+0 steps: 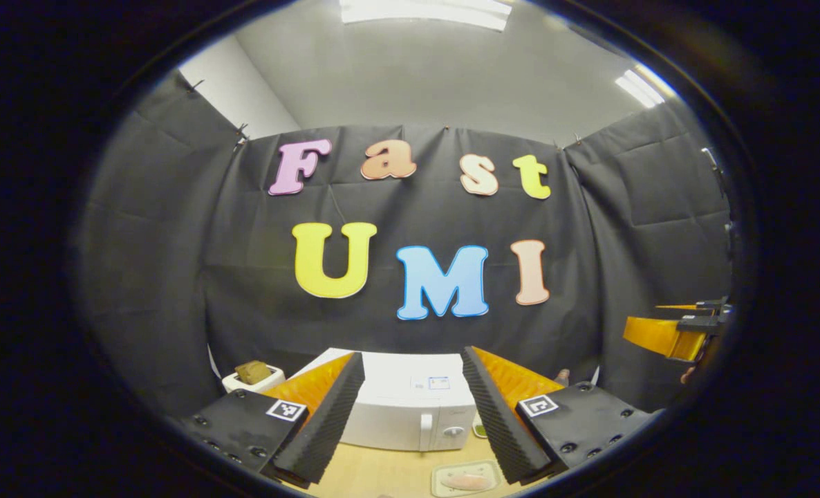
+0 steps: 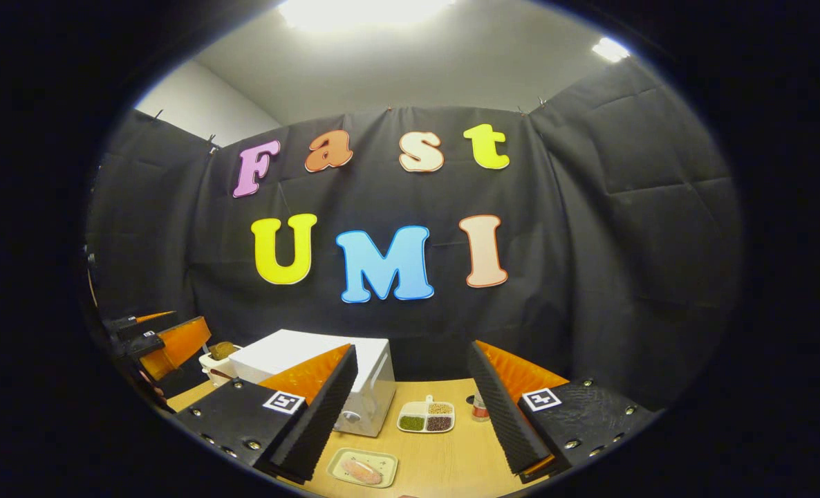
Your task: Open the microwave oven with the left hand, put the food in, and close the microwave oven.
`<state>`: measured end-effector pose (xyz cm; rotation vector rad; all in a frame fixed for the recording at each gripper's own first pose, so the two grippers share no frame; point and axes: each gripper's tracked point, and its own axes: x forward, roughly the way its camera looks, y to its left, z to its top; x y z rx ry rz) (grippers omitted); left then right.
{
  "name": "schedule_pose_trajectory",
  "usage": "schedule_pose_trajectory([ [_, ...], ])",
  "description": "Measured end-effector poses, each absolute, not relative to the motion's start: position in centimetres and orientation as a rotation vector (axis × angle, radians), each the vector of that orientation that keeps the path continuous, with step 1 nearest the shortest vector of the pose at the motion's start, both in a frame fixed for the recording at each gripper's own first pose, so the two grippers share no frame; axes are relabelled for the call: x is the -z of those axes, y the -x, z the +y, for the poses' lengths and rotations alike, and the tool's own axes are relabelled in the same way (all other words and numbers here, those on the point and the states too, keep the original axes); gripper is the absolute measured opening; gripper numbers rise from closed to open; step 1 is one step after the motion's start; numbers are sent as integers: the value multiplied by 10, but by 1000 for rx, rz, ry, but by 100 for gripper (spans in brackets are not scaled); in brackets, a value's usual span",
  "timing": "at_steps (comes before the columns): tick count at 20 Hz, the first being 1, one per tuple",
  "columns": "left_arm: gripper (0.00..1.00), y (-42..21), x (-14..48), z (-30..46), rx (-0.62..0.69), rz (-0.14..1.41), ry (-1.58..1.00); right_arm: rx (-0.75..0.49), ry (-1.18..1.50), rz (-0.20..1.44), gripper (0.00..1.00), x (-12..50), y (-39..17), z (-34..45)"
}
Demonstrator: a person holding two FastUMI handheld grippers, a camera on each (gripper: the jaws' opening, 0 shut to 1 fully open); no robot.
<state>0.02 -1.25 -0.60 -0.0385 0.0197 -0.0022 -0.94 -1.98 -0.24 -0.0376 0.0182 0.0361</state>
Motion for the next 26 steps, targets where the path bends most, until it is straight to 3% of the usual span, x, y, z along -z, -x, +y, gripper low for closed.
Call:
schedule_pose_trajectory([
  [2, 99, -3, 16, -21, 33, 32, 22, -33, 30, 33, 98, 10, 12, -21],
  [3, 94, -5, 19, -25, 41, 27, 19, -31, 32, 38, 98, 13, 13, -21],
  [5, 94, -7, 29, -40, 77, 29, 41, -20, 39, 42, 98, 19, 11, -23],
  [6, 99, -9, 35, -46, 95, 33, 55, -10, 42, 45, 98, 21, 8, -23],
  [10, 98, -29, 67, -38, 86, 44, 67, 18, 29, 29, 98, 26, 5, -15],
  [18, 98, -93, 215, -47, 156, 179, 12, 78, 46, 67, 99, 46, 2, -18],
  [26, 98, -152, 304, -39, 129, 288, 34, 194, 66, 111, 99, 54, 15, -48],
])
